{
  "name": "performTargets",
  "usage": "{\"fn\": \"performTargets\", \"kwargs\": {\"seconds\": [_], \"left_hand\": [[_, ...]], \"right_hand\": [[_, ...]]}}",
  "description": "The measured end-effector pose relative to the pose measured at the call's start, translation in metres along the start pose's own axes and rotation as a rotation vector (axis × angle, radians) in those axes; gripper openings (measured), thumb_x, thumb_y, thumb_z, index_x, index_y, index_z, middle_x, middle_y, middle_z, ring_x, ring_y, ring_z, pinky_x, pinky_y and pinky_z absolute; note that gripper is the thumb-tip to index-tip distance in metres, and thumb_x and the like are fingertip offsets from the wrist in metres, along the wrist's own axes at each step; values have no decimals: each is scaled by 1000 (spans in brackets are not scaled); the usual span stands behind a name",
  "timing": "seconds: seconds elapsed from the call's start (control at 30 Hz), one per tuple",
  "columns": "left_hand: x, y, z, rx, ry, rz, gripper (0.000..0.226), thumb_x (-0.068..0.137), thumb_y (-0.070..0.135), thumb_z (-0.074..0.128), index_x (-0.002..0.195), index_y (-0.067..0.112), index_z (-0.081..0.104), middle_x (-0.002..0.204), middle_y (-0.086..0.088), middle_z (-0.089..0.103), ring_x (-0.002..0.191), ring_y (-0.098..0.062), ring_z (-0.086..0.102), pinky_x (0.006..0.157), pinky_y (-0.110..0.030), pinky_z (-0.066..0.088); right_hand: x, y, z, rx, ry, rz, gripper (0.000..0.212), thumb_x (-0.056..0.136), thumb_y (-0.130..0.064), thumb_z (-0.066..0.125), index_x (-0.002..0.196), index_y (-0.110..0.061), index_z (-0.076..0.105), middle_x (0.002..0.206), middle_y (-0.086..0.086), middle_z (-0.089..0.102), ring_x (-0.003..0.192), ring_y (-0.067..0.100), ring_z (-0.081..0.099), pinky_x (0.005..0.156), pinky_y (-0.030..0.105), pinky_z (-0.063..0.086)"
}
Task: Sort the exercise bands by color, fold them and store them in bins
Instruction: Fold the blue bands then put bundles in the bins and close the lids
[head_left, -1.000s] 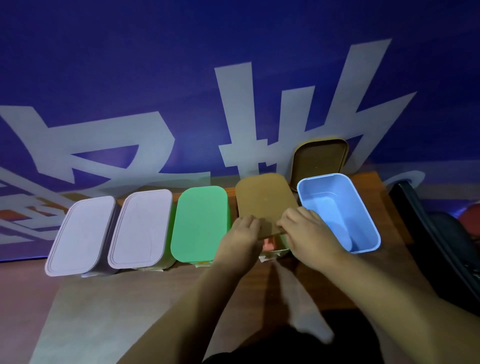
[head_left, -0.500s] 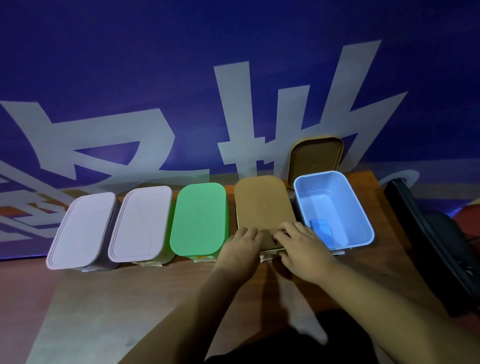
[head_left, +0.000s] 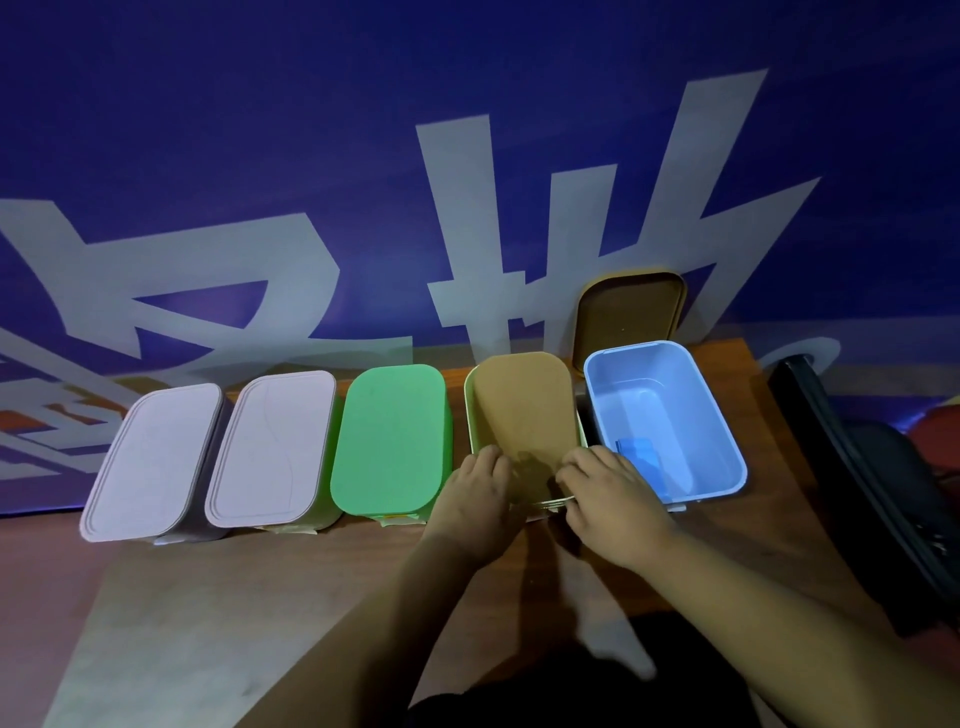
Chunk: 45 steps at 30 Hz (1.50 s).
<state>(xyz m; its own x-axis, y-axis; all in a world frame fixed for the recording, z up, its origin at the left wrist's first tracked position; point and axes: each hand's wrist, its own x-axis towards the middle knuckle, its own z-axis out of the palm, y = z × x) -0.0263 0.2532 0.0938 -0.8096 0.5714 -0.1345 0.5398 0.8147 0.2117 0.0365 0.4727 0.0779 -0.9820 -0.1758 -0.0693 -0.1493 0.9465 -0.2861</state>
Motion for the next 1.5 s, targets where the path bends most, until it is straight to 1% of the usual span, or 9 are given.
{"fn": "performTargets", "kwargs": {"seconds": [0.17, 0.37, 0.5, 0.67, 0.8, 1.03, 1.23, 1.37, 1.5], "left_hand": [[30, 5, -22, -84, 12, -20, 60, 98, 40, 65, 145, 7, 50, 142, -13, 52, 126, -33, 54, 108, -46, 50], [109, 4, -56, -150, 71, -188, 63, 107, 34, 58, 162, 24, 30, 168, -3, 35, 150, -29, 41, 119, -46, 41], [151, -3, -59, -119, -48, -257, 72, 106, 45, 58, 166, 26, 24, 171, -3, 32, 155, -36, 33, 122, -54, 37], [166, -10, -52, -107, -15, -251, 44, 107, 45, 56, 145, 24, 53, 146, -3, 58, 135, -29, 52, 112, -48, 48], [169, -16, -52, -217, 36, -267, 27, 109, 39, 53, 133, 29, 58, 139, -3, 58, 127, -28, 54, 110, -47, 52], [167, -31, -61, -347, -6, -300, 18, 105, 52, 56, 118, 39, 58, 132, -3, 54, 119, -32, 57, 102, -51, 57], [163, -42, -59, -620, 127, -556, 69, 78, 77, 74, 115, 19, 68, 117, 0, 66, 98, -17, 66, 89, -38, 60], [151, -54, -58, -1035, 207, -707, 20, 93, 35, 80, 103, 18, 77, 103, 0, 76, 105, -23, 71, 97, -40, 59], [137, -55, -57, -1283, 264, -728, 15, 97, 19, 75, 111, 22, 81, 110, 2, 80, 110, -22, 72, 108, -44, 56]], "right_hand": [[9, 2, -7, 47, -16, 2, 34, 97, -45, 54, 123, -27, 65, 126, -12, 50, 121, 15, 48, 108, 33, 44], [28, 5, -17, 78, 33, 74, 24, 101, -37, 54, 119, -26, 65, 126, -10, 51, 117, 15, 49, 104, 34, 48], [40, 9, -27, 100, 72, 111, 23, 102, -33, 56, 121, -24, 65, 125, -8, 52, 115, 16, 51, 102, 34, 50], [54, 16, -34, 125, 96, 183, 20, 99, -30, 58, 117, -24, 64, 124, -5, 52, 111, 20, 52, 99, 37, 51], [60, 20, -34, 134, 81, 236, 28, 99, -28, 59, 127, -25, 62, 131, -4, 50, 114, 21, 54, 99, 34, 52], [69, 18, -32, 251, 55, 246, 39, 102, -22, 60, 139, -30, 56, 138, -6, 55, 125, 20, 54, 104, 31, 48], [80, 14, -35, 385, 154, 407, 35, 104, -22, 63, 138, -28, 57, 139, -2, 60, 124, 18, 61, 104, 26, 51], [84, 15, -38, 430, 208, 461, 36, 105, -20, 61, 140, -27, 56, 138, -5, 58, 120, 13, 61, 87, -2, 31], [95, 17, -46, 515, 237, 481, 34, 106, -13, 58, 139, -20, 58, 138, 0, 60, 123, 16, 60, 97, 9, 35]]}}
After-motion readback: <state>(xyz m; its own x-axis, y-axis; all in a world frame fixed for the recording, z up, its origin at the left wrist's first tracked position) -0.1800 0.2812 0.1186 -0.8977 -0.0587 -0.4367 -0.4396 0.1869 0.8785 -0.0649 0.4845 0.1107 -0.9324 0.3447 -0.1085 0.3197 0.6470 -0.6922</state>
